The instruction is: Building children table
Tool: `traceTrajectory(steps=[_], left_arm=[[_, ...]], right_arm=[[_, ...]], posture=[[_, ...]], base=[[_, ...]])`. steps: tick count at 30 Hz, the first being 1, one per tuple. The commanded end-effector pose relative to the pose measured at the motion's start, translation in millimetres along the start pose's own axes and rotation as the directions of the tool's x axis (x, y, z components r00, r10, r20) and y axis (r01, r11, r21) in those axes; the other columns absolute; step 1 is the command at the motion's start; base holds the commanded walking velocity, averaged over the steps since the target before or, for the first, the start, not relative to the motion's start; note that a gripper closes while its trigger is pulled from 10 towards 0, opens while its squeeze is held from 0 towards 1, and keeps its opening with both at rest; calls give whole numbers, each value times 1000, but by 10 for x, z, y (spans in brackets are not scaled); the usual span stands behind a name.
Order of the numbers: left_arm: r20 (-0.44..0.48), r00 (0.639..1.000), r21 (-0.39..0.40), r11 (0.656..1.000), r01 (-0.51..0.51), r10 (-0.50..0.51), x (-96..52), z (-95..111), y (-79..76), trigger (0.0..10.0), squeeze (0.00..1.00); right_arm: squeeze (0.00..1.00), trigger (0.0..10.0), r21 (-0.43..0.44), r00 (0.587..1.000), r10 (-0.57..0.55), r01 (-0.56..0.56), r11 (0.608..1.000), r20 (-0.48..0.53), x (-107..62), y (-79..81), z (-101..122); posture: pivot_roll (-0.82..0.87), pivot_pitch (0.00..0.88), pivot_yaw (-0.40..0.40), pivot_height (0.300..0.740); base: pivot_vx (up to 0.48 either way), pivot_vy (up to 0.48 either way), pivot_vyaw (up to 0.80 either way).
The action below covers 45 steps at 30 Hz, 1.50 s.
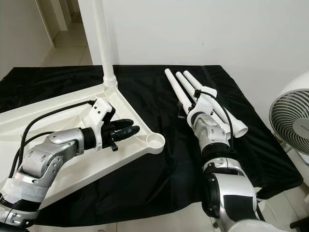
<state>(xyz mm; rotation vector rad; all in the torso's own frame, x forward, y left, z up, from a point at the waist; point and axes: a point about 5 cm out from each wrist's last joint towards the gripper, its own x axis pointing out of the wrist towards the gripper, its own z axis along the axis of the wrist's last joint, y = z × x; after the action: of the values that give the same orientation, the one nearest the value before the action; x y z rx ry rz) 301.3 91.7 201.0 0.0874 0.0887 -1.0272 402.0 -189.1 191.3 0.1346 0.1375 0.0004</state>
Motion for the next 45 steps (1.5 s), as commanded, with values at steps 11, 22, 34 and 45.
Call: traceTrajectory(steps=[11, 22, 34, 45], left_arm=[[33, 997, 34, 997, 63, -64, 141, 199, -290, 10000, 0], [48, 997, 29, 998, 60, -61, 115, 252, -417, 10000, 0], [42, 997, 2, 998, 64, -64, 114, 244, -492, 10000, 0], [41, 998, -9, 998, 57, -57, 116, 257, -503, 10000, 0]], right_arm=[[0, 10000, -78, 986, -91, 80, 994, -140, 59, -179, 132], [0, 10000, -105, 974, -30, 7, 994, -224, 74, -79, -11], [0, 10000, -82, 947, 20, -48, 996, -320, 57, -35, -179], [0, 9608, -2, 921, 68, -75, 997, -384, 26, -12, -337]], posture=[[30, 82, 0, 740], [49, 126, -13, 740], [53, 160, -11, 740], [54, 164, -12, 740]], base=[[0, 0, 0], [0, 0, 0], [0, 0, 0], [0, 0, 0]])
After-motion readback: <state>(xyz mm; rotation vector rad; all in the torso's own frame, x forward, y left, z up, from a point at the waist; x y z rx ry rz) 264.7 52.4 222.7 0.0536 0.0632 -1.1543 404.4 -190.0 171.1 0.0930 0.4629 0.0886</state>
